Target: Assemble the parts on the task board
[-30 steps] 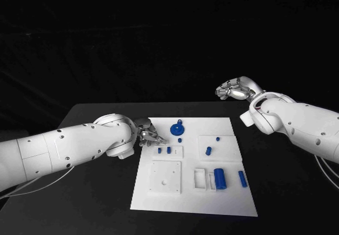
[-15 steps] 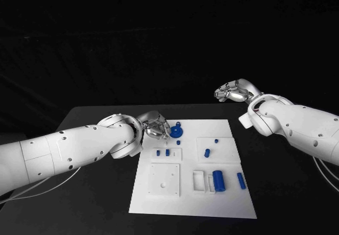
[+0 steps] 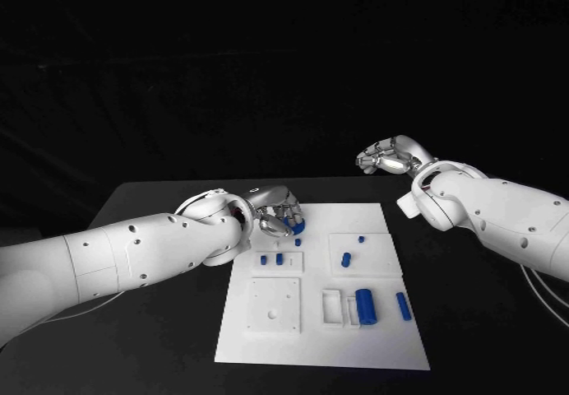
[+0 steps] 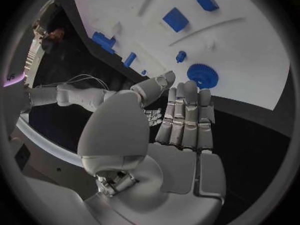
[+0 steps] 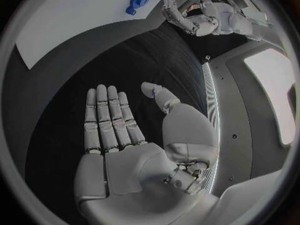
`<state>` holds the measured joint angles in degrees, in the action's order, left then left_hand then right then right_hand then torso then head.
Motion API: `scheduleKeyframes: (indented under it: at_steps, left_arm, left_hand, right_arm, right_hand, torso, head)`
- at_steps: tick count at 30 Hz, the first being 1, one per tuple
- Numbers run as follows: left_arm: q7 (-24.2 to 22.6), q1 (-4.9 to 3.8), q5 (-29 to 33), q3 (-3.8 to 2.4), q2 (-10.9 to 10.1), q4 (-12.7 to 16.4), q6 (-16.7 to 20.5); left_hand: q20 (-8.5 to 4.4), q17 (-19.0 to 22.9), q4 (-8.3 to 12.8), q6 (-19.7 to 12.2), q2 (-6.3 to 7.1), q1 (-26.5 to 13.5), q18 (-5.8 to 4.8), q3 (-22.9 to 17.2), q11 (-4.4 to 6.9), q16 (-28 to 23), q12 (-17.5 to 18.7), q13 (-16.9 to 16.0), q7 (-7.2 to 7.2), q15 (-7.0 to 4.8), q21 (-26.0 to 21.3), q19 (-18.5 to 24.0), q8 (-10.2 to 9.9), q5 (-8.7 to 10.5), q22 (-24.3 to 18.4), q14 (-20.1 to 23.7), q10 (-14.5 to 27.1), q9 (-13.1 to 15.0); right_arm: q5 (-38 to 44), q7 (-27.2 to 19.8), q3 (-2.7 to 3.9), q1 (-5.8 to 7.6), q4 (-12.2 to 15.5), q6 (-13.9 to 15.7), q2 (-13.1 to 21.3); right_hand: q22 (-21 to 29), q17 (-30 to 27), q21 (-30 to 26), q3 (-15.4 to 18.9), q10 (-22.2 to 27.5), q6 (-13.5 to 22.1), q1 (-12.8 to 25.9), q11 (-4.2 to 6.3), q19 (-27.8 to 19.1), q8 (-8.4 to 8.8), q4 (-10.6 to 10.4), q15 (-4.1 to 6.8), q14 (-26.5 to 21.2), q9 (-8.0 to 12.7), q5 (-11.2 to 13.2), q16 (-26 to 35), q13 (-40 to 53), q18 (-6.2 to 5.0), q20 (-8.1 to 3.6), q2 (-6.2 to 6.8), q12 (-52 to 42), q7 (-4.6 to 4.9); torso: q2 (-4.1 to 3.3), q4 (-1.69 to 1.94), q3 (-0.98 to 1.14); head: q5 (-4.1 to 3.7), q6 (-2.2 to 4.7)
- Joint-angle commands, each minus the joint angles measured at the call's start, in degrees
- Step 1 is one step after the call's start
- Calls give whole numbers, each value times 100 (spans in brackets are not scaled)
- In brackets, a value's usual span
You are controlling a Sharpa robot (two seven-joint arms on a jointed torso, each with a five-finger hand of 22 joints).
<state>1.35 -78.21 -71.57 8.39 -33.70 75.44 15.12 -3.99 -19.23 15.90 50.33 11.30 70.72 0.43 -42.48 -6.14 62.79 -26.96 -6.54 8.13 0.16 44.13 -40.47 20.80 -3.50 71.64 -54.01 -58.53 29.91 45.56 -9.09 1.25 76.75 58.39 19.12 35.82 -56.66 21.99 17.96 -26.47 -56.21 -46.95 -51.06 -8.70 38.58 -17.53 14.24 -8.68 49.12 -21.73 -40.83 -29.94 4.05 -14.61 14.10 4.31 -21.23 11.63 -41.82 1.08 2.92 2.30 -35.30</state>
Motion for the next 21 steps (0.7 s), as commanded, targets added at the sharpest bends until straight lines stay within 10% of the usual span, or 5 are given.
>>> scheduleKeyframes:
  at_steps: [1,21]
  left_arm:
    - [-176,1,-652,18,113,-107,-75]
    - [-109,91,-925,71,323,-363,-508]
  left_hand:
    - [-143,-18,7,27,-10,48,37,14,-1,43,57,30,5,5,0,-56,-46,-6,13,-52,-55,-21]
    - [-207,-214,-76,-17,64,-262,171,621,20,583,406,190,-7,-51,187,-397,-154,38,196,-300,-84,-131]
  right_arm:
    - [7,-76,3,-1,12,-78,-9]
    - [7,-77,4,-1,64,-75,-1]
  right_hand:
    - [-8,-6,-3,1,25,48,10,-23,-34,-7,-15,8,-44,8,-36,-28,-6,-39,4,1,25,-6]
    - [-9,-9,-3,3,26,49,8,-23,-36,-7,-12,8,-46,9,-50,-29,-6,-39,4,3,25,-5]
  torso:
    - [-9,-3,-1]
    - [-11,-8,1]
  head:
    - [-3,7]
    - [-47,-49]
